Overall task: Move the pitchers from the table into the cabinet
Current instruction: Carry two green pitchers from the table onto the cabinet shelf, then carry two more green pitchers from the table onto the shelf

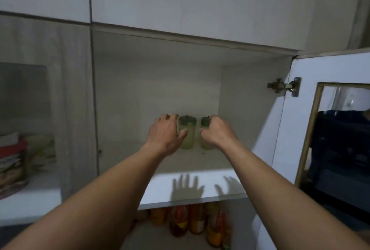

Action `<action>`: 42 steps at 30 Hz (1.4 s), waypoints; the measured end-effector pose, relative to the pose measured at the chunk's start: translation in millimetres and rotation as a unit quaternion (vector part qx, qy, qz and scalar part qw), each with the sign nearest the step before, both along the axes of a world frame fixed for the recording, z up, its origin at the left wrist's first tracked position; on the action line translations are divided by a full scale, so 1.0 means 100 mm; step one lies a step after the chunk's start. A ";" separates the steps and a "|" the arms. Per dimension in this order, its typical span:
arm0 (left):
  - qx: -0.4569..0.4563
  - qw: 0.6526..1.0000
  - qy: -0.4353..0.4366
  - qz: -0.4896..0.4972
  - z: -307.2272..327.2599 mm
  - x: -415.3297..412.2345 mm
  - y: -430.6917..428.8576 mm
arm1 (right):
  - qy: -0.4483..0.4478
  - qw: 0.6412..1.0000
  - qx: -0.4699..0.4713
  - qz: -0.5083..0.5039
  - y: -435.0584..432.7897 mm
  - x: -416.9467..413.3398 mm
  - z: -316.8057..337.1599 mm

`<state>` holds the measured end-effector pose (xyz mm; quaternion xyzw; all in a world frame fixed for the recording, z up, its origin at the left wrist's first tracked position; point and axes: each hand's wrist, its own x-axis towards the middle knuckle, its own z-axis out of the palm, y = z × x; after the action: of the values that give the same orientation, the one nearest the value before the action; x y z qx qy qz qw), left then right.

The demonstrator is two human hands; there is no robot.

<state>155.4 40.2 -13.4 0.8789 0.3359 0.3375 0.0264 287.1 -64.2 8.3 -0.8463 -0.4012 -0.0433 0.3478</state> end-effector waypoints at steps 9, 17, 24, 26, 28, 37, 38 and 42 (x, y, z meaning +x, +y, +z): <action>0.108 0.990 -0.032 0.090 0.27 -1.35 -0.41 | -0.060 0.994 0.011 0.087 -0.15 -1.07 0.32; 0.117 0.958 0.010 0.262 0.06 -2.75 -0.72 | -0.075 0.965 0.006 0.251 -0.10 -2.22 0.20; 0.045 0.910 0.041 0.411 -0.23 -4.11 -1.16 | -0.065 0.918 -0.012 0.391 -0.07 -3.48 -0.06; 0.028 0.890 0.040 0.454 -0.37 -4.52 -1.34 | -0.062 0.899 -0.020 0.433 -0.13 -3.92 -0.22; 0.008 0.878 0.026 0.478 -0.48 -4.81 -1.48 | -0.060 0.885 -0.022 0.461 -0.15 -4.27 -0.35; -0.038 0.823 0.004 0.566 -0.88 -6.22 -1.96 | -0.057 0.826 -0.035 0.560 -0.23 -5.90 -0.62; -0.043 0.819 0.002 0.572 -0.95 -6.36 -2.02 | -0.055 0.820 -0.032 0.568 -0.24 -6.07 -0.67; -0.057 0.795 -0.008 0.604 -1.31 -6.88 -2.31 | -0.045 0.798 -0.036 0.600 -0.32 -6.71 -0.93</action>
<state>-532.3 -190.3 -144.4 0.4912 0.8173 0.2716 -0.1301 -384.3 -96.2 -84.9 -0.4447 -0.8455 0.1505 0.2545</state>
